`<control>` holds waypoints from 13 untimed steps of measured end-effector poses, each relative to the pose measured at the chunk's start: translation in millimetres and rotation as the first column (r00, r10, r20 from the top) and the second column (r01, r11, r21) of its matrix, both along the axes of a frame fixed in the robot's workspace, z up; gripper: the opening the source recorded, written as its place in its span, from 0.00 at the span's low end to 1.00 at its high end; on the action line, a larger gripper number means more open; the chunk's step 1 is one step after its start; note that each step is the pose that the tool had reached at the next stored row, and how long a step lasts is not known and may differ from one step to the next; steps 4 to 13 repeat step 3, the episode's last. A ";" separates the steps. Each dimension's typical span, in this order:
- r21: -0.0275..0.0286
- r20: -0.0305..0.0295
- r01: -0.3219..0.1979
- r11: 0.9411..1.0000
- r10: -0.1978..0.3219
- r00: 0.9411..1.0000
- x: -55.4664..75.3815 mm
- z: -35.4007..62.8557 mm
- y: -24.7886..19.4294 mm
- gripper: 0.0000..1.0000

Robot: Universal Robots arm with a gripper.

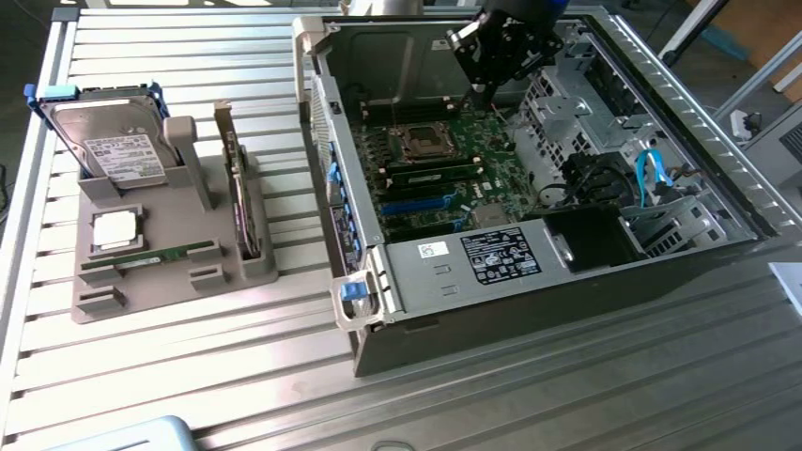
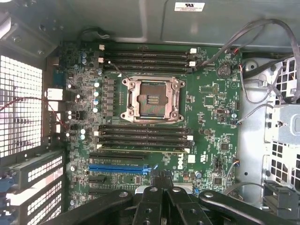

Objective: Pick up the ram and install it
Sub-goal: 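Press down the ram until it locks into place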

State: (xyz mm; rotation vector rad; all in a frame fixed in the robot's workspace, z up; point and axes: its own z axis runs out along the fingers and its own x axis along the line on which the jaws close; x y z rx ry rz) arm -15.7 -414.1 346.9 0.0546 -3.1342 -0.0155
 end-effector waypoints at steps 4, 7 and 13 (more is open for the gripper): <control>0.000 0.000 0.000 1.000 0.000 1.000 0.0 0.0 0.0 0.11; 0.000 0.000 0.000 1.000 0.000 1.000 0.0 0.0 0.0 0.11; 0.000 0.000 0.000 1.000 0.000 1.000 0.0 0.0 0.0 0.11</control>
